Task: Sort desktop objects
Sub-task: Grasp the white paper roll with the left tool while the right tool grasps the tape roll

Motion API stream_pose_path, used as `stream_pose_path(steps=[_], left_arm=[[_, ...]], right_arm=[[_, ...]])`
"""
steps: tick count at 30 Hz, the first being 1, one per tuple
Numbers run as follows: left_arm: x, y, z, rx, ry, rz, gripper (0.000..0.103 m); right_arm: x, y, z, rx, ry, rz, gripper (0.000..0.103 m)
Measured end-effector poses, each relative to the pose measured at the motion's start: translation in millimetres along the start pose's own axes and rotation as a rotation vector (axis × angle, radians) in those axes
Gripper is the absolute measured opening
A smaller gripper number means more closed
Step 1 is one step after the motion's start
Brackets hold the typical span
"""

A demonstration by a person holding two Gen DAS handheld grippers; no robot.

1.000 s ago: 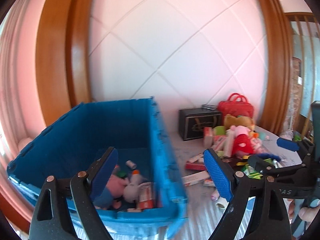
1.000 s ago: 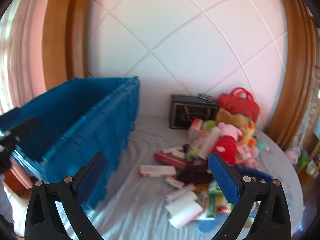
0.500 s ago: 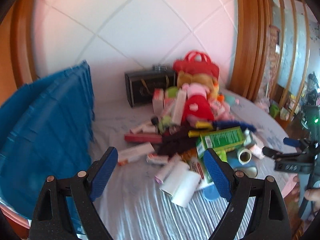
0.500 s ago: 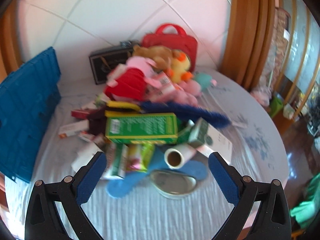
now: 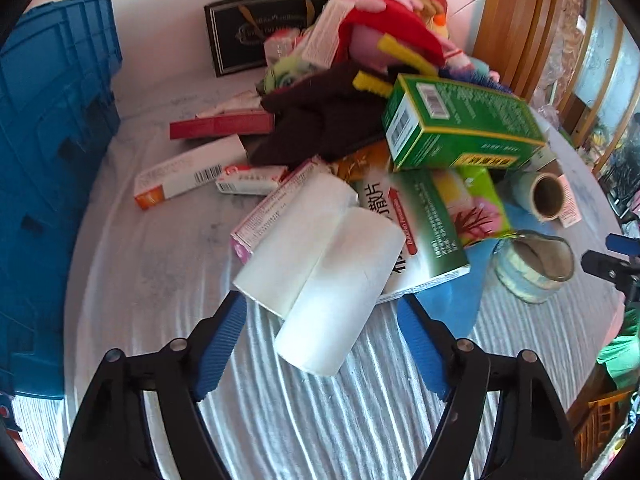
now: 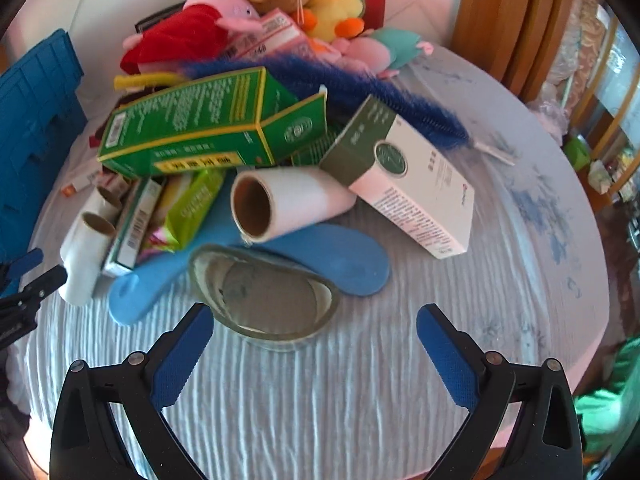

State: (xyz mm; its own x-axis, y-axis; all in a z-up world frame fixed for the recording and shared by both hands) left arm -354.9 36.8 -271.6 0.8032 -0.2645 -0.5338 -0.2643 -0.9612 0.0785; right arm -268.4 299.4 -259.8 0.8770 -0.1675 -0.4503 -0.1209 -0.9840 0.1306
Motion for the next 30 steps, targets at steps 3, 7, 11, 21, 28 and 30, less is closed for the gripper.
stream_pose_path(steps=[3,7,11,21,28,30], left_arm=[[-1.6,-4.7,14.1,-0.024,0.013,-0.009,0.078],[-9.0,-7.9,19.8,-0.110,-0.021,0.005,0.077],[-1.1,-11.0,14.6,-0.096,-0.001,-0.020,0.052],[32.2,11.8,9.6,-0.123,0.103,-0.123,0.052],[39.6,11.7,22.0,-0.114,0.130,-0.143,0.053],[45.2,12.7,26.7,-0.109,0.153,-0.151,0.053]], right_arm=[[2.7,-3.1,9.0,-0.011,0.024,-0.031,0.103],[5.4,-3.7,22.4,-0.054,0.051,-0.077,0.103],[6.3,-0.7,37.5,-0.094,0.067,-0.117,0.103],[21.2,23.5,51.5,-0.260,0.131,-0.142,0.103],[23.2,21.7,49.9,-0.229,0.097,-0.167,0.103],[19.8,17.7,52.0,-0.213,0.079,-0.173,0.103]])
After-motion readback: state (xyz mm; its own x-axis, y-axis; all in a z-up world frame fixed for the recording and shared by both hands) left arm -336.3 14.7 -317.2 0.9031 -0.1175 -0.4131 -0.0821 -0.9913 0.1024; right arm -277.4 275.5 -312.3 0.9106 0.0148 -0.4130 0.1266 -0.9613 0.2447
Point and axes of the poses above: each gripper's, at about its wrist camera, not at the fingertips, and z roughly the way its jaws point, y to its left, x to its underside, the point moved 8 cm from there along z, roughly the way its jaws point, and after that the axes turned 7 degrees about -x, right-handed, at the moved point
